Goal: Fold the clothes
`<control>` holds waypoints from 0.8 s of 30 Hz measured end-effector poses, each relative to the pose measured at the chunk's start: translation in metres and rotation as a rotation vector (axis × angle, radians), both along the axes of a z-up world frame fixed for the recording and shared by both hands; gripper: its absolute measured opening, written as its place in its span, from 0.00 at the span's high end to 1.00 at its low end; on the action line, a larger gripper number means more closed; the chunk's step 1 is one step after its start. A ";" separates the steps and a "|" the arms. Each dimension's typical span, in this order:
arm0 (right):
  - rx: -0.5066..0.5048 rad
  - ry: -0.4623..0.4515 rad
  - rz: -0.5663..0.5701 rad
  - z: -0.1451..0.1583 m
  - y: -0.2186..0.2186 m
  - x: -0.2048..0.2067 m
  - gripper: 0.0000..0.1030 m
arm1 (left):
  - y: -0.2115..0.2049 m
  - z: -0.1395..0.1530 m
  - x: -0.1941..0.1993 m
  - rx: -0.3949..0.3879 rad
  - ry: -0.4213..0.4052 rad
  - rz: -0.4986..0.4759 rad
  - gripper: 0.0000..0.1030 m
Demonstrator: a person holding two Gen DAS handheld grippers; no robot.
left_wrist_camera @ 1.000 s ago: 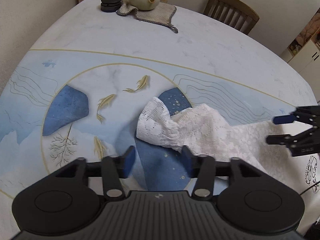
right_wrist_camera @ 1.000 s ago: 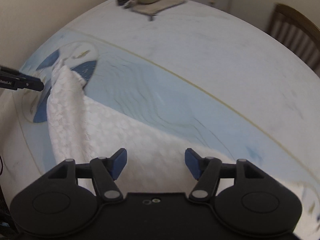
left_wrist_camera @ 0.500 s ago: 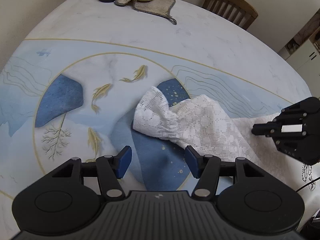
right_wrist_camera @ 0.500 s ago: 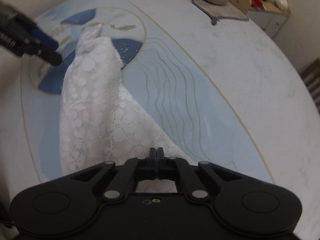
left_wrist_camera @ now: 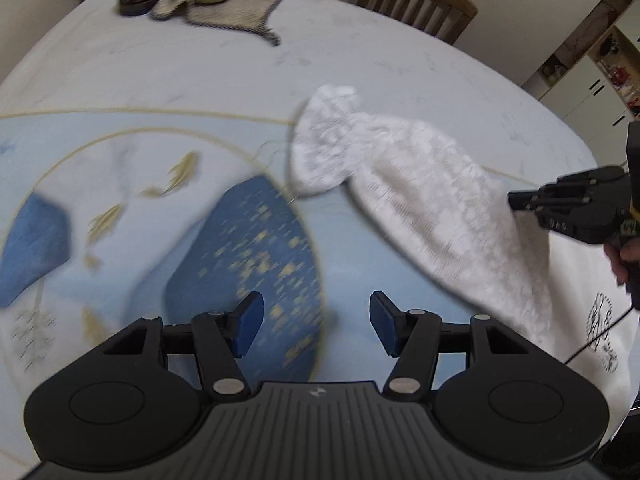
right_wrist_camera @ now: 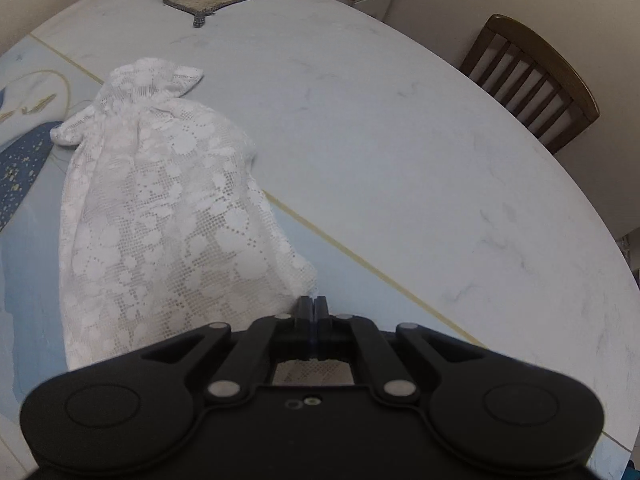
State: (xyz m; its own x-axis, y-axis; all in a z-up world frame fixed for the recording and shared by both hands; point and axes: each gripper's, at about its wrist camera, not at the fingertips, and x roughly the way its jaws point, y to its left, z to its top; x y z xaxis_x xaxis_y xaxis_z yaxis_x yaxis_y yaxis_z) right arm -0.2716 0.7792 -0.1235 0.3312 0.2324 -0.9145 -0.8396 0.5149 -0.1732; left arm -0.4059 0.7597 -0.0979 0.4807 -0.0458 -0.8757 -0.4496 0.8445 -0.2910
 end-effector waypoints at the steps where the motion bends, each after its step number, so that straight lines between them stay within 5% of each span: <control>1: 0.004 0.001 -0.001 0.001 -0.001 0.000 0.00 | -0.002 0.000 0.010 -0.001 -0.010 -0.002 0.44; 12: 0.058 0.042 -0.078 0.046 -0.075 -0.003 0.00 | 0.003 0.005 0.097 0.164 0.001 -0.076 0.35; 24: 0.047 0.123 -0.474 0.053 -0.293 -0.006 0.00 | 0.012 -0.016 0.145 0.211 0.093 -0.095 0.29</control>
